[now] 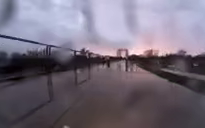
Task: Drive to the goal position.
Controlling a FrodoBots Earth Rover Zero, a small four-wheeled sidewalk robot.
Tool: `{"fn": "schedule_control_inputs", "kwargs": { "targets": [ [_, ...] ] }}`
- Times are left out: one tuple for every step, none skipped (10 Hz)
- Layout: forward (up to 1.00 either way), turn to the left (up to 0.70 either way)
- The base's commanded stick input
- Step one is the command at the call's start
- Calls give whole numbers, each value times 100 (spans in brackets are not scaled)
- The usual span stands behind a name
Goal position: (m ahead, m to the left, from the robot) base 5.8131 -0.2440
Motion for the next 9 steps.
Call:
{"fn": "schedule_control_inputs", "kwargs": {
  "targets": [
    [70, -35],
    [70, -35],
    [70, -35],
    [70, -35],
    [70, -11],
    [70, -1],
    [70, 0],
    [70, 0],
    [70, 0]
  ]
}}
